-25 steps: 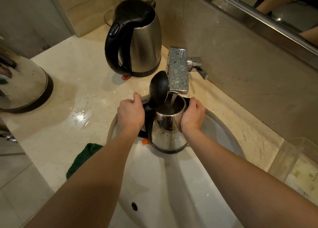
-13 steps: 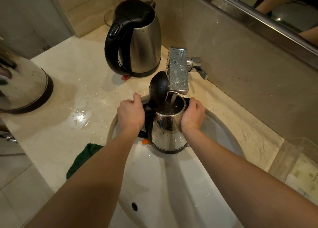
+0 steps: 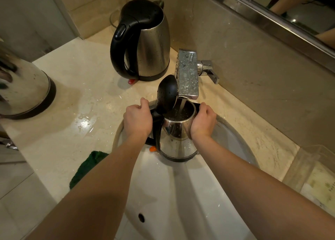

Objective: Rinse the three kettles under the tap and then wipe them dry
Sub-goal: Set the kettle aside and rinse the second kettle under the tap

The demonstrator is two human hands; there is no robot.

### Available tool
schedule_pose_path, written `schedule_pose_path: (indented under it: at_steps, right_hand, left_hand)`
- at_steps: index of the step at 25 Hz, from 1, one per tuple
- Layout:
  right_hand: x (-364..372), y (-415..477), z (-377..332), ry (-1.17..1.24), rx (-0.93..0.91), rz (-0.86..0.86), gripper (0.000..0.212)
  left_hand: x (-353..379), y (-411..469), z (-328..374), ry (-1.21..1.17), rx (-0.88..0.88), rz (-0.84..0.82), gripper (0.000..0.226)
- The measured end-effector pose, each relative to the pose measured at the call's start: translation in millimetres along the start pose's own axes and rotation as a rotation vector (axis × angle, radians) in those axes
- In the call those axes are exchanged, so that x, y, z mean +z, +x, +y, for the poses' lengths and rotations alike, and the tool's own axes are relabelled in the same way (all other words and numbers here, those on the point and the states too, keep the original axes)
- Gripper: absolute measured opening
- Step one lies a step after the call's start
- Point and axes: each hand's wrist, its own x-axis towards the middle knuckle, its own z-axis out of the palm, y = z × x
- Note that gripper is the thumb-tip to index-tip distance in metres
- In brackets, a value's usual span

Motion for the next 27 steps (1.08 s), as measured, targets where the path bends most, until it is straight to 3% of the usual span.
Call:
schedule_pose_path:
  at_steps: [27]
  right_hand:
    - [-2.7, -5.7, -3.8, 0.034, -0.004, -0.015, 0.043]
  left_hand:
    - [-2.4, -4.4, 1.7, -0.003, -0.005, -0.006, 0.05]
